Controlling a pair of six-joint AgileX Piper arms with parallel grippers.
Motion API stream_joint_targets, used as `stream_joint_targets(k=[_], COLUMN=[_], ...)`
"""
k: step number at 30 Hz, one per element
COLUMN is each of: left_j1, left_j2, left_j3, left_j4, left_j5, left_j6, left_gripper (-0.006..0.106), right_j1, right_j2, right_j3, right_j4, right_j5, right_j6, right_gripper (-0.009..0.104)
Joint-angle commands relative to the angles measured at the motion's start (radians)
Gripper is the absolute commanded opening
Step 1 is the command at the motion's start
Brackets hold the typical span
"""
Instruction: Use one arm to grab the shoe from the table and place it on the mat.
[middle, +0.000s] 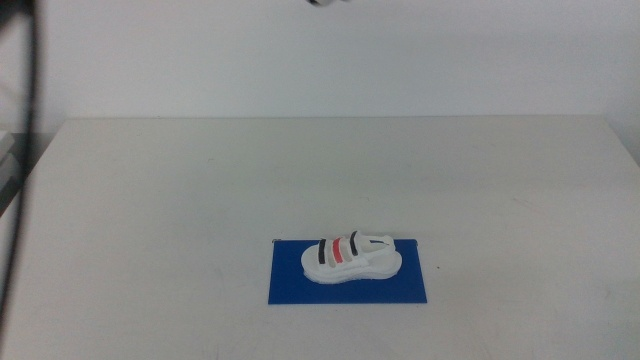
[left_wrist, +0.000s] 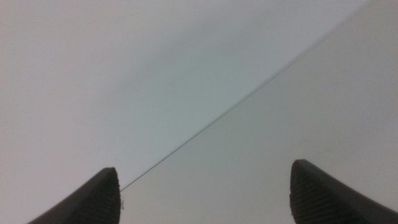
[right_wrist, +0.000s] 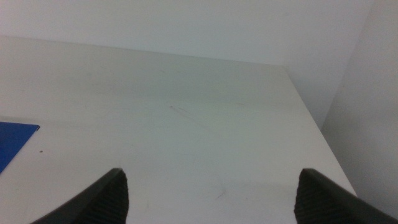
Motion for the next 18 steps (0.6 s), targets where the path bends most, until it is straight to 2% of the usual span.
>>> stream_joint_targets(k=[1, 7, 18], left_j1=[0.036, 0.174, 0.411], left_j2=[-0.109, -0.304, -0.729], left_j3=[-0.022, 0.166, 0.826], left_j4=[0.05, 0.066, 0.076], left_j5=[0.013, 0.013, -0.334], left_j6=[-0.041, -0.043, -0.092], left_gripper=[0.094, 0.094, 0.094], right_j1=[-0.002, -0.002, -0.002], right_j2=[0.004, 0.004, 0.004], right_j3=[0.005, 0.005, 0.005], right_j4=[-0.008, -0.008, -0.008], right_j5=[-0.072, -0.072, -0.072], right_j6=[-0.01, -0.01, -0.01], right_gripper=[0.078, 0.078, 0.078])
